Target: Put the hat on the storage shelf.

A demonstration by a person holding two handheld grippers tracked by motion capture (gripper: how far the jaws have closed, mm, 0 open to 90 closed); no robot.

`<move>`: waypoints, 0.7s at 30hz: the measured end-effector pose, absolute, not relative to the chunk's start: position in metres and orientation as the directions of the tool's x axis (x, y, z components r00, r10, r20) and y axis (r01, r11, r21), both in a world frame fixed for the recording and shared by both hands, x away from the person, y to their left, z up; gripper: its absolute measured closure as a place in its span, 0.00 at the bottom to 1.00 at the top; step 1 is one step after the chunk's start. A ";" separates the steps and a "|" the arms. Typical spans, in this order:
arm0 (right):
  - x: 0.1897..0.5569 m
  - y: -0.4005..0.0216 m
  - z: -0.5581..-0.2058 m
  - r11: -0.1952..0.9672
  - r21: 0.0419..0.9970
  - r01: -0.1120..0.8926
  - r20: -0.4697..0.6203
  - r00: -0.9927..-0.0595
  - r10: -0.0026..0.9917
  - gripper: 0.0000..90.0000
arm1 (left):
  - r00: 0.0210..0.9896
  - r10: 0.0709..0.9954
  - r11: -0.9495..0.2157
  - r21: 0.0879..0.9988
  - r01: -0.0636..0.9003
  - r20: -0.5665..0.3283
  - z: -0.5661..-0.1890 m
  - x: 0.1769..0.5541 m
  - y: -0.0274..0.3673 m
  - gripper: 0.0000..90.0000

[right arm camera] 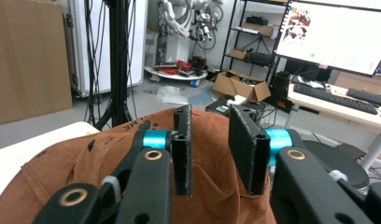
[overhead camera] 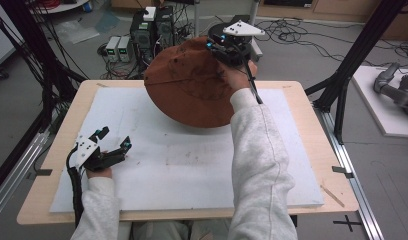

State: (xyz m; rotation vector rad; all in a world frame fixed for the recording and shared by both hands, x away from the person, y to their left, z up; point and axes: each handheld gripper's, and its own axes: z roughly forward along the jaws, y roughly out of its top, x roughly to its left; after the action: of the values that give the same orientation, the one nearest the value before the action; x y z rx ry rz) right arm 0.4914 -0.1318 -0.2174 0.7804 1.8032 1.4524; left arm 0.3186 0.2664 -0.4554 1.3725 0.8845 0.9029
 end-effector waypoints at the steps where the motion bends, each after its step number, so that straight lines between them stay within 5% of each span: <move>1: 0.491 -0.133 -0.217 0.190 0.981 0.036 -0.133 -0.587 0.799 0.75 | 0.408 0.913 -0.001 1.000 -0.014 0.007 -0.455 0.319 0.266 0.16; 21: 0.462 -0.173 -0.209 0.141 0.987 0.072 -0.078 -0.555 0.828 0.56 | 0.407 0.913 -0.002 1.000 -0.009 0.005 -0.455 0.319 0.266 0.16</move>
State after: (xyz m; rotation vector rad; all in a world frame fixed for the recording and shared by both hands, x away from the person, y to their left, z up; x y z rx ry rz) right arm 0.4620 -0.1733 -0.2086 0.8667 1.7670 1.4740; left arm 0.3189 0.2664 -0.4552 1.3751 0.8875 0.9018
